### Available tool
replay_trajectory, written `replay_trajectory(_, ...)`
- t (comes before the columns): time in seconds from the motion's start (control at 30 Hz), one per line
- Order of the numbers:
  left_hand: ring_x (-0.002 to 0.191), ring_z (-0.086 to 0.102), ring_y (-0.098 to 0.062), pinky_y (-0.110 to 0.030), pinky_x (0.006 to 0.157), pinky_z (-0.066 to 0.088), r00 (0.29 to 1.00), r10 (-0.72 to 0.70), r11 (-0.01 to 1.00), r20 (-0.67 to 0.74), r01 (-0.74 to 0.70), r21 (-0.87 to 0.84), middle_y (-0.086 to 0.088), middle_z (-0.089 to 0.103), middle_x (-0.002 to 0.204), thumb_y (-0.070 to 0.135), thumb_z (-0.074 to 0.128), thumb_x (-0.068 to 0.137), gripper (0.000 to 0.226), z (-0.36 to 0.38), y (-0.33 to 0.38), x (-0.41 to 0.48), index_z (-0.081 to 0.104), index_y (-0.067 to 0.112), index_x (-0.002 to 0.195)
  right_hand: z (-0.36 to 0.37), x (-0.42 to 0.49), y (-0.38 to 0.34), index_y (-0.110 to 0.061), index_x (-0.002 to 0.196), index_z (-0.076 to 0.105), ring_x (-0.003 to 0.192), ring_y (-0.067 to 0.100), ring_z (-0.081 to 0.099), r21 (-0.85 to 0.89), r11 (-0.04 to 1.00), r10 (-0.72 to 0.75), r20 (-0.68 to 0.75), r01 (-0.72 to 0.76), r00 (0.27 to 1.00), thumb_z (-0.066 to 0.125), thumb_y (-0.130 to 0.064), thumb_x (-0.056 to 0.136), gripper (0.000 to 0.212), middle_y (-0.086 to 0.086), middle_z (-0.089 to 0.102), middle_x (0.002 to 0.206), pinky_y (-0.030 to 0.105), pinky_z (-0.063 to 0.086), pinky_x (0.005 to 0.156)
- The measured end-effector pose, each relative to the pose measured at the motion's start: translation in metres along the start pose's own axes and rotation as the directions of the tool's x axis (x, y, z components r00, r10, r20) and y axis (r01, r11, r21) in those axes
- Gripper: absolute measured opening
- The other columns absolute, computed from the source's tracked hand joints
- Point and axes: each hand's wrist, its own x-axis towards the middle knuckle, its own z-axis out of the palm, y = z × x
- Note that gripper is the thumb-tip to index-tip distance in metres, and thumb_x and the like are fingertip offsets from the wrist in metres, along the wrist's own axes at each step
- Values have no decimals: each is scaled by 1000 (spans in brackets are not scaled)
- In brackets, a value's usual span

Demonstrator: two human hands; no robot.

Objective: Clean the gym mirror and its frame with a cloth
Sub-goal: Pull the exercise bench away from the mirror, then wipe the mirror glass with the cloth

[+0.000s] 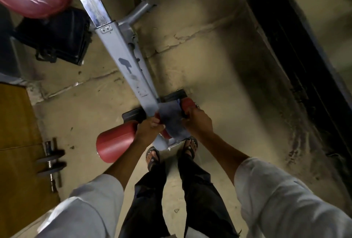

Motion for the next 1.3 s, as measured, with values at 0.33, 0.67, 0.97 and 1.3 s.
replay_trajectory(0.33, 101, 74, -36, -60, 108, 49, 996, -24, 1000, -84, 25, 11, -7, 79, 98, 39, 79, 61, 22, 13, -18, 23, 68, 31, 79, 12, 9, -6, -18, 131, 60, 108, 29, 70, -11, 999, 42, -27, -42, 999, 69, -34, 93, 42, 5, 70, 120, 43, 58, 88)
replay_trajectory(0.67, 92, 67, -34, -43, 85, 54, 998, -40, 994, -49, 35, -108, -12, 70, 86, 6, 75, 94, 23, 16, 11, -10, 66, 20, 79, 24, -10, -22, -10, 97, 70, 85, 27, 67, 233, 972, 25, 18, -28, 1000, 71, -25, 88, 17, 4, 67, 87, 35, 54, 71)
replay_trajectory(0.97, 114, 72, -40, -57, 105, 56, 992, 62, 880, 109, -3, -475, -17, 78, 117, 8, 77, 93, 23, -28, 46, -84, 77, 18, 114, -35, -98, -60, -2, 87, 67, 76, 21, 66, 815, 573, 180, -27, -83, 983, 72, -2, 84, 6, 20, 68, 85, 30, 52, 65)
replay_trajectory(1.3, 103, 77, -30, -34, 76, 65, 751, 464, 857, 471, -244, -454, -17, 77, 121, 4, 70, 97, 34, -64, 151, -198, 72, 10, 130, -120, -227, -102, -21, 113, 72, 100, 18, 76, 917, 245, 298, -381, 316, 875, 59, 17, 94, 44, -1, 79, 108, 33, 62, 84)
